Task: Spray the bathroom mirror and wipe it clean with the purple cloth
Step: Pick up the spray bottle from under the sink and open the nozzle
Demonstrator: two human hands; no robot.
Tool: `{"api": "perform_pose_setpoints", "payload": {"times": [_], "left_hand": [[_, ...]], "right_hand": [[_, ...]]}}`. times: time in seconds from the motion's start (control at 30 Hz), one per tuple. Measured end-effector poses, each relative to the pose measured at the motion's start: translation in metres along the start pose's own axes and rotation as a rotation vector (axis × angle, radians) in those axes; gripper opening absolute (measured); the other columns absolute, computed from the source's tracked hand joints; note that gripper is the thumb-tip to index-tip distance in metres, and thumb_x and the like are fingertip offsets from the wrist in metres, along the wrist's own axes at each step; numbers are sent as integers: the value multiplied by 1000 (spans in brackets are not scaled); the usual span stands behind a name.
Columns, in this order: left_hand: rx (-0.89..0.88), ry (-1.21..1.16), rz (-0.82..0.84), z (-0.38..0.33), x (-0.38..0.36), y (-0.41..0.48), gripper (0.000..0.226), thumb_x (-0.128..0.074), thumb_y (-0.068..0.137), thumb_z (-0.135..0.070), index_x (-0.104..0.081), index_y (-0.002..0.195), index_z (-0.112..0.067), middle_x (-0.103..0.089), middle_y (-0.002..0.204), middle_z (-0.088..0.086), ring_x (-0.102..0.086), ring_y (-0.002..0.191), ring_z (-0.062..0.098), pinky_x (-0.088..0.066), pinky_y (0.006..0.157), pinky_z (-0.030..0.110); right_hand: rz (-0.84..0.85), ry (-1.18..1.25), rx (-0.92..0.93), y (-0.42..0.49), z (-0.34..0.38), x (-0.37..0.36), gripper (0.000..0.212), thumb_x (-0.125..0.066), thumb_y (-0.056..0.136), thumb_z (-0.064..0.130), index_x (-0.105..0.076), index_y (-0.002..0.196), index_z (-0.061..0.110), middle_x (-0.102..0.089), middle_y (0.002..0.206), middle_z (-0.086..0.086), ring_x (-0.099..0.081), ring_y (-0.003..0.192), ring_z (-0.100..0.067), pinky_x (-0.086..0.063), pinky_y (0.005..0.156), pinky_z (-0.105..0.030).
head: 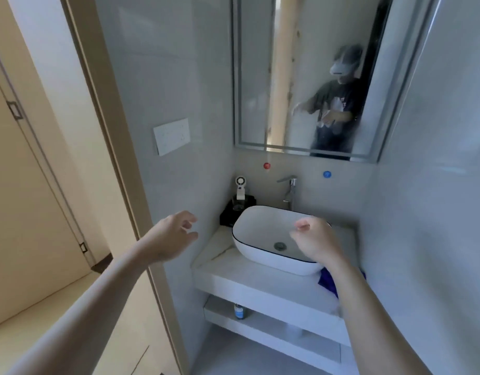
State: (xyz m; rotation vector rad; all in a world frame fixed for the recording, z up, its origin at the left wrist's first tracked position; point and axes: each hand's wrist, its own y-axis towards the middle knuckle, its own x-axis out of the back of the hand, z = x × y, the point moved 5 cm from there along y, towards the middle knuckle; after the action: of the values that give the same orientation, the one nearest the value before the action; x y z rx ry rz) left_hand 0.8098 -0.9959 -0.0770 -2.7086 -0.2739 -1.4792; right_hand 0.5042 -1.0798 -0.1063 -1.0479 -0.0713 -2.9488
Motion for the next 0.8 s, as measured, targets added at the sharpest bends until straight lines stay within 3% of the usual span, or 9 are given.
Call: {"api": "perform_pose_setpoints", "payload": {"times": [0.07,0.17,0.33,0.47,0.63,0.8], "left_hand": [[-63,-13,3,-10,-2,29,36,-62,91,-21,-59,126,-17,-62,118,5,-60,106,24,-45,88,29],[-110,-64,8,-23,-10,68,35,-62,88,-19,-61,123,-17,-63,115,4,-60,106,25,-45,92,31],[-171,-119,19,-34,-36,121,33,-61,84,-20,-62,117,-22,-64,112,0,-62,103,20,-48,95,34],[-206,-124,45,-41,-57,172,32,-60,83,-21,-60,114,-28,-63,109,-6,-61,100,13,-48,92,31],[-228,-122,81,-59,-77,247,29,-60,85,-20,-61,113,-27,-63,107,-6,-62,98,10,-48,89,30],[-211,-188,115,-81,-92,318,39,-54,76,-35,-62,113,-28,-65,106,-8,-64,97,9,-50,93,34]], "right_hand": [[-90,-17,-27,11,-6,18,27,-59,88,15,-68,111,3,-71,113,-14,-63,108,-32,-48,85,-36],[-181,8,-43,29,-18,40,19,-63,88,18,-69,106,17,-67,103,2,-64,108,-22,-43,84,-28],[-277,48,-33,60,-31,51,24,-63,89,14,-70,112,14,-68,107,2,-63,102,-17,-42,87,-26],[-279,67,-28,106,-46,44,24,-64,88,16,-70,111,18,-69,110,4,-66,103,-15,-48,94,-29],[-241,71,-28,182,-57,40,22,-62,91,20,-67,113,21,-67,115,5,-64,107,-13,-47,86,-26],[-226,70,-42,253,-68,55,20,-62,92,15,-69,111,16,-68,114,2,-64,105,-15,-43,85,-24]]}}
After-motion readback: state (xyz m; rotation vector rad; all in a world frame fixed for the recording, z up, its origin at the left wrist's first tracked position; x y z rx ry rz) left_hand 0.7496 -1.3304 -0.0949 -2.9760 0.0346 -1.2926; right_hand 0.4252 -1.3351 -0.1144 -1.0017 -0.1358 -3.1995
